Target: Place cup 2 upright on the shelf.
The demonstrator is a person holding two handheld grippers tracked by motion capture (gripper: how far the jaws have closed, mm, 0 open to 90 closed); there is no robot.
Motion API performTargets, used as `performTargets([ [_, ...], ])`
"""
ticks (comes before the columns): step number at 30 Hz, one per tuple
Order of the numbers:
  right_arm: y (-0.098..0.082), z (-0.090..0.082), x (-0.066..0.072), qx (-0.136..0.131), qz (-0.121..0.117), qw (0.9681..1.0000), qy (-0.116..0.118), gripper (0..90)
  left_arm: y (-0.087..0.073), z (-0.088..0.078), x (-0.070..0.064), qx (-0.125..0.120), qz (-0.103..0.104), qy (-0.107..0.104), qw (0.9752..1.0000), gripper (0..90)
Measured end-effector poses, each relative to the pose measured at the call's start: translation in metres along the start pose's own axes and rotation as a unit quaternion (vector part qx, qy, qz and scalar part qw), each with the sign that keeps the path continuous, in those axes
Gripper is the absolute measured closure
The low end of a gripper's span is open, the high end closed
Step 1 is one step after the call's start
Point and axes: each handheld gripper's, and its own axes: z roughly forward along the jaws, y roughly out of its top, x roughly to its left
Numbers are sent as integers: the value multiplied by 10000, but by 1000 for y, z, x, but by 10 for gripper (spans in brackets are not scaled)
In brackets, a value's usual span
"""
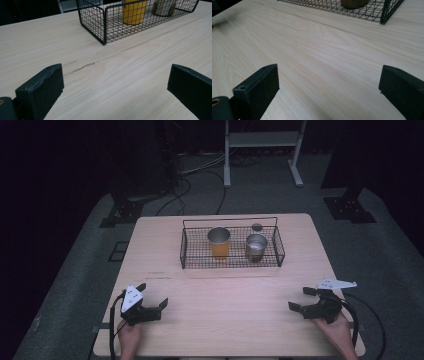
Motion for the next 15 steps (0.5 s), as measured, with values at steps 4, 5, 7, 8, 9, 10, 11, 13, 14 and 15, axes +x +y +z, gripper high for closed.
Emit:
performTargets([
  [4, -5, -3, 1, -49, 48, 10000, -55, 21, 0, 0, 0, 6, 4, 6, 10000, 0],
  [5, -6, -4, 1, -62, 15, 9999, -101, 21, 0, 0, 0, 6, 4, 6, 10000, 0],
  [7, -7, -5, 3, -72, -17, 9998, -174, 21, 0, 0, 0, 5, 4, 6, 10000, 0],
  [8, -7, -6, 3, -116, -29, 9997, -190, 21, 0, 0, 0, 7, 5, 6, 10000, 0],
  [9, -8, -8, 3, -143, -15, 9997, -192, 22, 0, 0, 0, 7, 6, 2, 10000, 0],
  [10, -8, -8, 4, -150, -24, 9997, -216, 40, 0, 0, 0, 4, 6, -1, 10000, 0],
  [11, -9, -9, 5, -151, -56, 9996, -240, 66, 0, 0, 0, 0, 6, 1, 10000, 0],
  [13, -11, -10, 6, -168, -65, 9994, -289, 67, 0, 0, 0, 2, 6, 2, 10000, 0],
  [14, -12, -11, 7, -192, -85, 9993, -311, 68, 0, 0, 0, 4, 7, 1, 10000, 0],
  [15, -13, -11, 8, -214, -106, 9992, -323, 68, 0, 0, 0, 6, 4, 0, 10000, 0],
])
